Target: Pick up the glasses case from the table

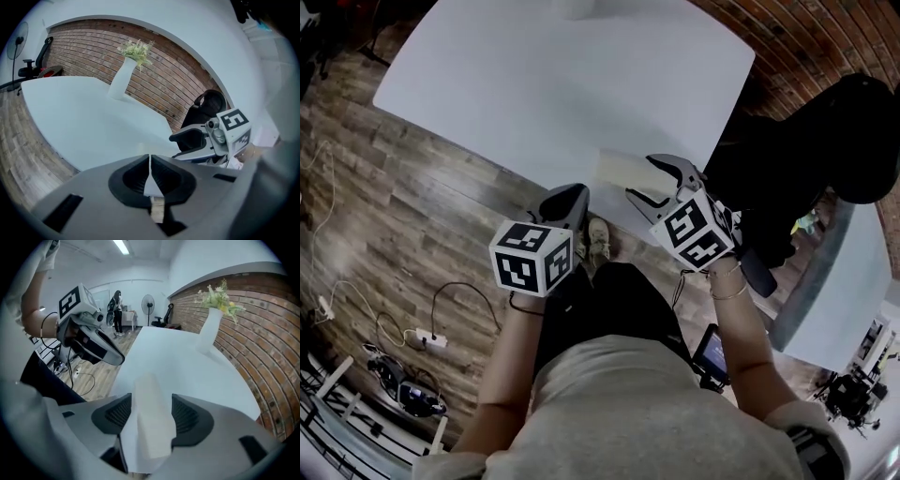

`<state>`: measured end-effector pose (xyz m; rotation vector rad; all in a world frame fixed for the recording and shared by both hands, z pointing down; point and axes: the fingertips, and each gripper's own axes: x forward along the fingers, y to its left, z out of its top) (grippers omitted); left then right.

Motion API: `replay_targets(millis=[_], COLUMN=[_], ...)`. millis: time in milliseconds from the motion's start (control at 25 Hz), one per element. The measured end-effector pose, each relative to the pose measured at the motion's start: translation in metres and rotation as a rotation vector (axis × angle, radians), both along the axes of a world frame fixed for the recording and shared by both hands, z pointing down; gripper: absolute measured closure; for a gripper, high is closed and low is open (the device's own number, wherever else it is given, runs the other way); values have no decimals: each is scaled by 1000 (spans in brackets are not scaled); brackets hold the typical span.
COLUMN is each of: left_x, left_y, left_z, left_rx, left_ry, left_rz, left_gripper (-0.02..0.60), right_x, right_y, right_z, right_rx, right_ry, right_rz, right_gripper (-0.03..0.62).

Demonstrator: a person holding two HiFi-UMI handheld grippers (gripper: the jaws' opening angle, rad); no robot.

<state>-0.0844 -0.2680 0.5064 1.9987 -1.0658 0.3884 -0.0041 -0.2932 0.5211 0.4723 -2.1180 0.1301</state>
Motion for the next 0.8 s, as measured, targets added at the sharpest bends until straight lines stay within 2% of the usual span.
replay_targets(millis=[200,520,800], left_x=[-3,-19,-17], left_y=[2,-17,-13], left_z=[18,28,35], left_rx=[-31,-37,-39], left_ry=[16,26,17], left_rz=[3,-35,-26], left_gripper=[566,566,566], right_x=[-5,-12,-13], right_y=[-1,-3,-2], right_z=[29,55,61], right_rx=[-30,-70,-112], right_ry=[108,231,245], right_rz=[-82,-184,-223], right_gripper=[292,302,303])
